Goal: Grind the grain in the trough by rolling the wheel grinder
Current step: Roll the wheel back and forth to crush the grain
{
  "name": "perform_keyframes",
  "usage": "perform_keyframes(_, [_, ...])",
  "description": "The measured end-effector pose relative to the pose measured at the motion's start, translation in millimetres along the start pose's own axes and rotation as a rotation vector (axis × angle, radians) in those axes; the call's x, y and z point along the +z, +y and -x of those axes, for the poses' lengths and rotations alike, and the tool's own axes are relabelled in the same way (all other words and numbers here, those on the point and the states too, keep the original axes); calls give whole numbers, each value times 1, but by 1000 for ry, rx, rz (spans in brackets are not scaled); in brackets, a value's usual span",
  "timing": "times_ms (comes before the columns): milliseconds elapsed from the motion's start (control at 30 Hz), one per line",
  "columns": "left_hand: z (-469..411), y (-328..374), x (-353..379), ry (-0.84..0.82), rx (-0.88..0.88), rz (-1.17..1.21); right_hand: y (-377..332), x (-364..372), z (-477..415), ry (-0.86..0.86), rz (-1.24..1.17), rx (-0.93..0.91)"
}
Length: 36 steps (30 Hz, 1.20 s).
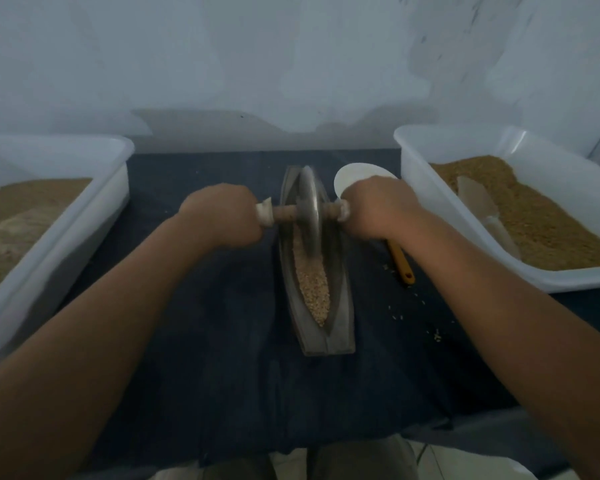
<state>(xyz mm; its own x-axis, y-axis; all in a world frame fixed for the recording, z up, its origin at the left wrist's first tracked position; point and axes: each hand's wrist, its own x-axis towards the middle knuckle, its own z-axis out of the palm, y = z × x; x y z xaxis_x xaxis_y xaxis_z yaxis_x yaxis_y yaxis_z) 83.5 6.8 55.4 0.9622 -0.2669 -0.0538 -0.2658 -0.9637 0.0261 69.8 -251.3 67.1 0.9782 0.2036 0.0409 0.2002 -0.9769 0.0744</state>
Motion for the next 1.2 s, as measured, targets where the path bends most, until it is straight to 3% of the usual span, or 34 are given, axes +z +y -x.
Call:
perform_keyframes(133, [65, -6, 1, -316, 188, 143, -1, -18, 65, -421, -117, -133])
perform_keyframes(200, [81, -7, 7, -313, 179, 169, -1, -19, 74, -454, -130, -157])
perform_keyframes(367, [39, 5, 15, 159, -11, -75, 0, -7, 22, -248, -57, -67])
perform_keyframes(433, [11, 10, 6, 261, -63, -120, 3, 0, 2, -94, -48, -4])
perform_keyframes(500, [-3, 12, -5, 247, -54, -134, 5, 7, -7, -38, -28, 7])
perform_keyframes(633, [28, 5, -5, 36, 123, -101, 9, 8, 33, -236, -67, -93])
perform_keyframes(767, [75, -7, 11, 48, 263, -52, 22, 6, 86, -277, -112, -142])
perform_keyframes(1033, [-10, -1, 5, 136, -87, -38, 17, 21, -4, 245, 128, -22])
perform_keyframes(1133, [-9, -1, 8, 111, -71, -26, 15, 14, -9, 223, 65, -18])
perform_keyframes(1200, [17, -4, 12, -13, 23, 1, 14, 6, 12, 64, 28, -90])
